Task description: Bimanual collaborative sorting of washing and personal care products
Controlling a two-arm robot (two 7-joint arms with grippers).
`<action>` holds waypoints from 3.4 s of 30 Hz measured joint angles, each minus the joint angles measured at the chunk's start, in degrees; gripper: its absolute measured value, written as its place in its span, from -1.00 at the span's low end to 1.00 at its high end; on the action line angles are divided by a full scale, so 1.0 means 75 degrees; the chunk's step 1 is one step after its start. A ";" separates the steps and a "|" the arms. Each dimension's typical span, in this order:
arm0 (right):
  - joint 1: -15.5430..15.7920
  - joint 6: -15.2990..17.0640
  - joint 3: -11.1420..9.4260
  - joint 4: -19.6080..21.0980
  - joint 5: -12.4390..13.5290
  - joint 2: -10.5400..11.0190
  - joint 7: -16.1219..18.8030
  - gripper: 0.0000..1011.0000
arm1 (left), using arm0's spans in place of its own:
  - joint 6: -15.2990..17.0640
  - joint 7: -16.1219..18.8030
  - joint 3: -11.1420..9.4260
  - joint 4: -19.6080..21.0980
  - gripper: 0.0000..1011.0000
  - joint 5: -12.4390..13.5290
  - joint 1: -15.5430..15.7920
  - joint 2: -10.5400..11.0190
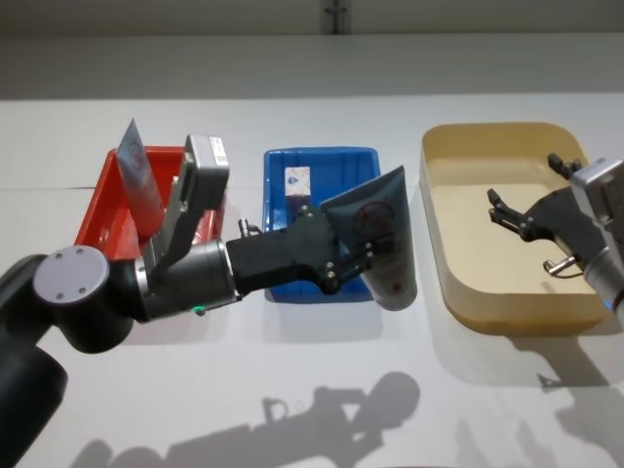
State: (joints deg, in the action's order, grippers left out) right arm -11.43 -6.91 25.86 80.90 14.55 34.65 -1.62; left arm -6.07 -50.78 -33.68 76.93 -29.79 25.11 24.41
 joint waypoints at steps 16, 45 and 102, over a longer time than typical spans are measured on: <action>0.0056 -0.0293 -0.0023 0.0030 0.0234 0.0077 0.0659 0.98 | 0.0000 -0.0021 0.0018 -0.0011 -0.50 0.0009 -0.0008 -0.0005; 0.0474 -0.1384 -0.0263 0.0457 0.1887 0.0587 0.4421 0.98 | 0.0004 -0.0023 0.0022 -0.0013 -0.50 0.0012 -0.0008 -0.0004; -0.1458 -0.1363 0.0804 -0.1462 0.2376 -0.0799 0.7506 0.98 | 0.0003 -0.0021 0.0022 -0.0013 -0.50 0.0011 -0.0008 -0.0004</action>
State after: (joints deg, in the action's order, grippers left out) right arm -22.37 -17.13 31.89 69.93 32.37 28.65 54.68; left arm -6.04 -50.94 -33.51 76.83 -29.70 25.05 24.38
